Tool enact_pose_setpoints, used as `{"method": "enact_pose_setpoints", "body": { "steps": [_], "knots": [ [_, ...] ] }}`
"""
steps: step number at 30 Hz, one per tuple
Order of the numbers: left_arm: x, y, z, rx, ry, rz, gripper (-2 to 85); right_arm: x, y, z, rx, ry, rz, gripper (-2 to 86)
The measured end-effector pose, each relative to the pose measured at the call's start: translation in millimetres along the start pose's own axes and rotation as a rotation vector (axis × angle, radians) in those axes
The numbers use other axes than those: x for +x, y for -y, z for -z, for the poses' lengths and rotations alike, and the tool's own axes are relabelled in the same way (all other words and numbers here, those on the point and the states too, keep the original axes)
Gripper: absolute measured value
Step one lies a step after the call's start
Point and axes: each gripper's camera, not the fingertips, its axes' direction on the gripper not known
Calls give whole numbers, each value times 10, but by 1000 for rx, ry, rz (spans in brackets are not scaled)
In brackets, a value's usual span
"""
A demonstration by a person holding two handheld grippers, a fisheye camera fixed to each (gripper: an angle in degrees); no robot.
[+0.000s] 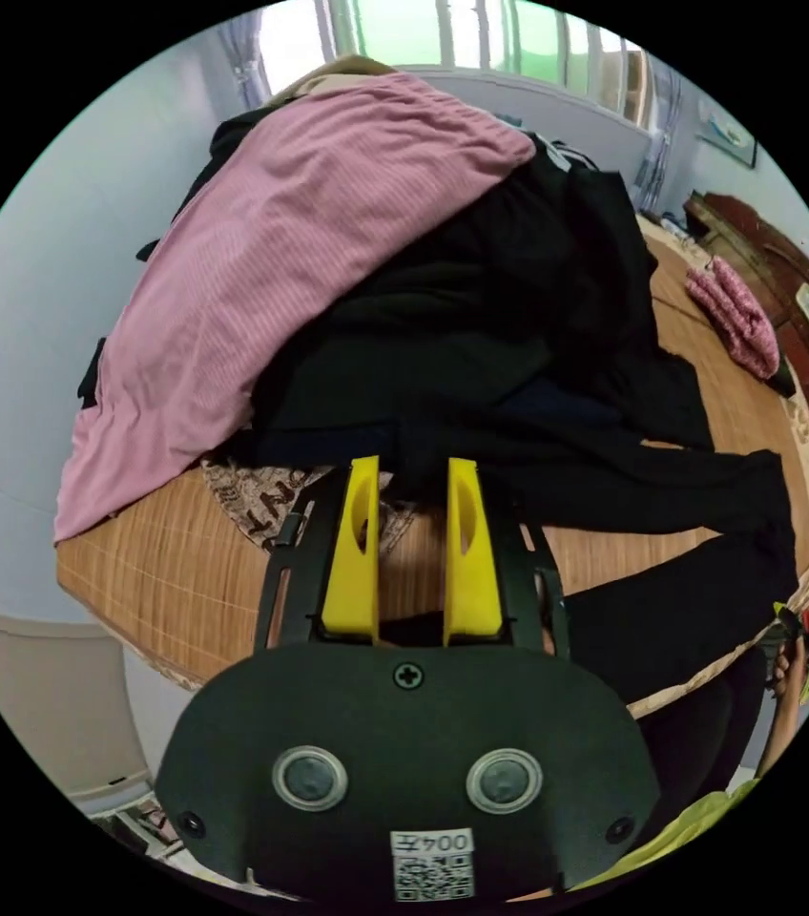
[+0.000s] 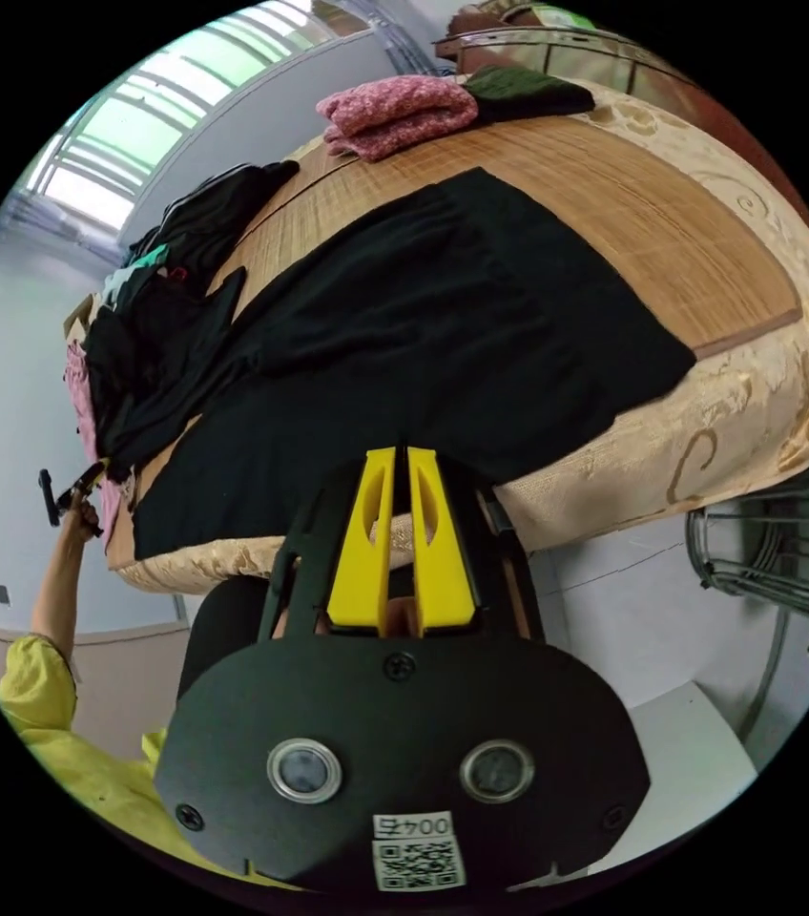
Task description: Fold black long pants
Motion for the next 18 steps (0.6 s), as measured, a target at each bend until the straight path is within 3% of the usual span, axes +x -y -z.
{"method": "enact_pose_setpoints", "body": {
  "steps": [6, 11, 16, 18],
  "knots": [
    [334, -262, 705, 114, -75, -128, 108, -107, 585, 182, 97, -160, -11, 61],
    [1316, -877, 757, 55, 1, -358, 75, -386, 1120, -145, -97, -406, 67, 54],
    [1942, -1071, 337, -153, 28, -452, 33, -725, 1586, -309, -234, -464, 122, 40],
    [2026, -1017, 376, -127, 47, -432, 26, -849, 1752, -374, -285, -489, 164, 35]
  ]
}}
